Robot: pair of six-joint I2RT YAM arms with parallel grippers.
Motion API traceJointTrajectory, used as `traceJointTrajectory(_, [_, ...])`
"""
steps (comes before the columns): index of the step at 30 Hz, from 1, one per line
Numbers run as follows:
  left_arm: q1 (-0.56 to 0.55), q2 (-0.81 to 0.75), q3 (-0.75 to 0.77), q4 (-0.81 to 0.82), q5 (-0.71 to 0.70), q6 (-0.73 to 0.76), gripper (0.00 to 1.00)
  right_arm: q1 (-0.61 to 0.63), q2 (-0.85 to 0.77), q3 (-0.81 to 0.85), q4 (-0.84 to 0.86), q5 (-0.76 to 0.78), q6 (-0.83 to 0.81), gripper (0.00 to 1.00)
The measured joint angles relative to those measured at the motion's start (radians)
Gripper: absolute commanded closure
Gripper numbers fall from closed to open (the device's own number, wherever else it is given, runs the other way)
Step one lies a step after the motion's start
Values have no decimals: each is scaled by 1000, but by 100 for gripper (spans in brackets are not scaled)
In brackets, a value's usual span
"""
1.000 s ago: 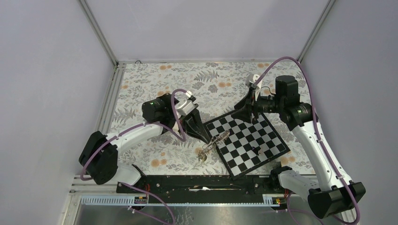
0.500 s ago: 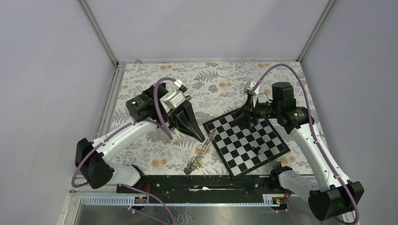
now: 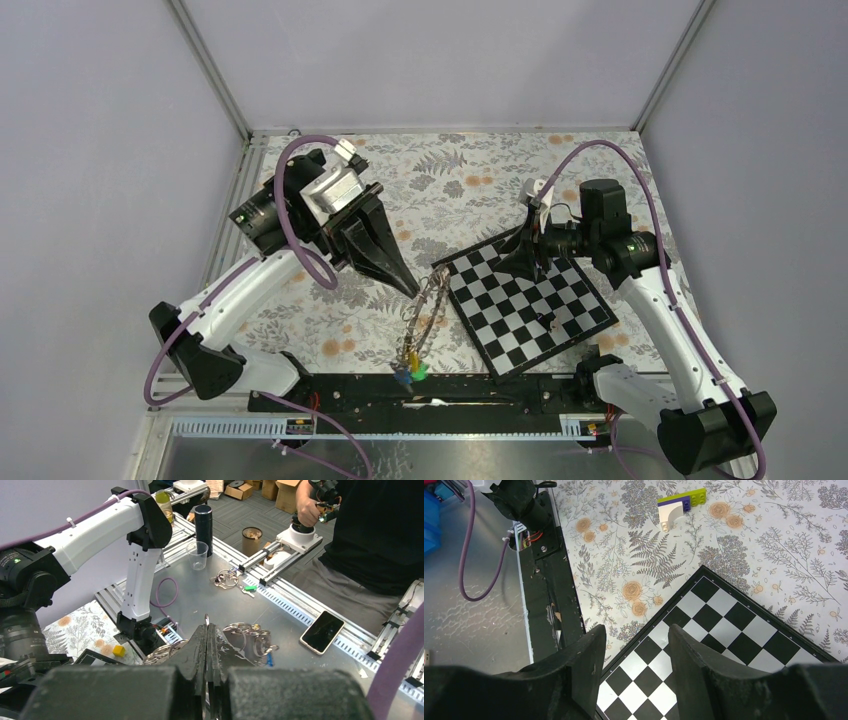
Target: Put the keys on the keyring
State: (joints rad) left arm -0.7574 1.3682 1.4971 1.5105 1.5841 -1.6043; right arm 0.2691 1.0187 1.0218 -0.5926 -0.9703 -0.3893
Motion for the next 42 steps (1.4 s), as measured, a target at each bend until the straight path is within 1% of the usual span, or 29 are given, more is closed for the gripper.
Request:
traceJointTrajectory(9, [0,11,27,0,0,-63,100,0,6,0,0,-1,0,43])
traceJointTrajectory(18, [0,20,33,0,0,-76,100,0,8,4,-7,-19,0,43])
traceJointTrajectory(22, [0,34,26,1,0,-63,100,0,13,40,-41,-21,-4,44])
traceJointTrajectory(24, [0,45,11,3,0,-48,100,0,17,88,-69,-20,-13,44])
traceJointTrajectory(27, [5,83,-6,3,0,-34,100,4,18,169,-102,-19,-25,45])
traceJointTrajectory(34, [68,212,-29,2,0,-19,100,37,37,342,-137,-20,-32,45])
traceJointTrajectory(36, [79,261,-11,2,0,-40,100,43,51,369,-136,-13,-34,45])
traceJointTrajectory(42, [100,398,112,1,0,-130,100,47,101,388,-139,20,-29,45])
